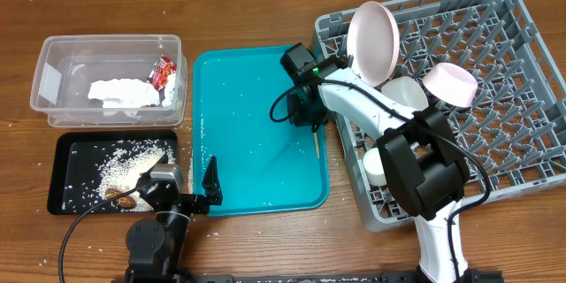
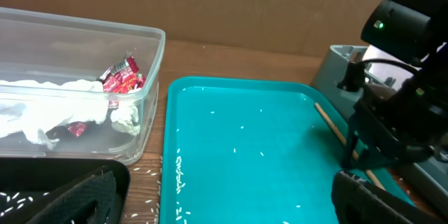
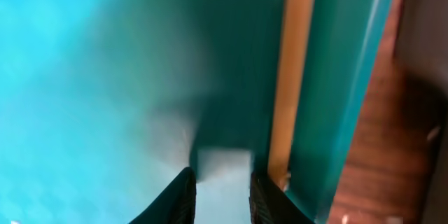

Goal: Sort waste into correct bins and load items into the dishwasher
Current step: 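Grasp the second wooden chopstick on the teal tray with the right gripper, then carry the second chopstick into the dish rack and release it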

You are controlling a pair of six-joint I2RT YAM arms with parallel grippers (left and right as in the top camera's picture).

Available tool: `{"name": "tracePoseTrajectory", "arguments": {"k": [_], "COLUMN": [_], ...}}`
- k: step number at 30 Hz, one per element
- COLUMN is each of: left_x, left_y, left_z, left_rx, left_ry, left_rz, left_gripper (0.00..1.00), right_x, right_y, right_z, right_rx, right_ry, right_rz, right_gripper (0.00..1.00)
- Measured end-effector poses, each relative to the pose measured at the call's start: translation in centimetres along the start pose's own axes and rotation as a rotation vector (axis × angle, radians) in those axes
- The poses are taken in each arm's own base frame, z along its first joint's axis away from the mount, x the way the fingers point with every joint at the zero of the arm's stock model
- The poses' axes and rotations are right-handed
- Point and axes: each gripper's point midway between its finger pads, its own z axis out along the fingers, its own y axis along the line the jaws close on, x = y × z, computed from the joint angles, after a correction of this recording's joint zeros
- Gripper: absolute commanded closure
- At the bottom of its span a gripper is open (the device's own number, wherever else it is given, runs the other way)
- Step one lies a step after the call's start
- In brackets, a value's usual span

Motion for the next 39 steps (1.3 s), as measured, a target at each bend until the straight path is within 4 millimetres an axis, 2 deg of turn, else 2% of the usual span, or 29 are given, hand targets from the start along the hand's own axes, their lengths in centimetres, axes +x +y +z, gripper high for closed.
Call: {"name": "tracePoseTrajectory", "arguments": {"k": [5,9,15,19,23,26,29,32,33,39], "left_x": [0.0,0.0,0.0,0.0,0.0,0.0,0.0,0.0,0.0,0.0], "left_y": [0.0,0.0,0.0,0.0,0.0,0.0,0.0,0.0,0.0,0.0], "left_z": [0.0,0.0,0.0,0.0,0.0,0.0,0.0,0.0,0.0,0.0], "left_rx": [0.0,0.0,0.0,0.0,0.0,0.0,0.0,0.0,0.0,0.0], "left_ry": [0.0,0.0,0.0,0.0,0.0,0.0,0.0,0.0,0.0,0.0], "left_rz": [0.0,0.0,0.0,0.0,0.0,0.0,0.0,0.0,0.0,0.0], "left_gripper": [0.0,0.0,0.0,0.0,0.0,0.0,0.0,0.0,0.0,0.0], "right_x": [1.3,0.5,-1.0,-2.2,-1.8,-1.2,-0.8,-0.5,-0.3,1.5], "right_y": [0.2,0.8,0.7,0.5,-0.5,-1.3,-1.3,-0.8,-0.6,0.6], "right_z": [-0.5,-1.6,-3.2,-2.9,-1.7,-0.5,0.1,0.1,0.2,-0.2], "right_rx": [0.016,0.022,0.054,0.07,0.107,0.123,0.118,0.094,0.086,0.083], "right_ry": [0.049,0.005,-0.081,-0.137,-0.14,-0.119,-0.101,-0.087,-0.082,-0.023], "right_rz": [-0.086,-0.13,-0.145,-0.143,-0.125,-0.105,-0.095,-0.091,-0.094,-0.128], "right_gripper": [0.71,0.71,0.66,0.66,0.66,0.76,0.87,0.89,0.95,0.96]}}
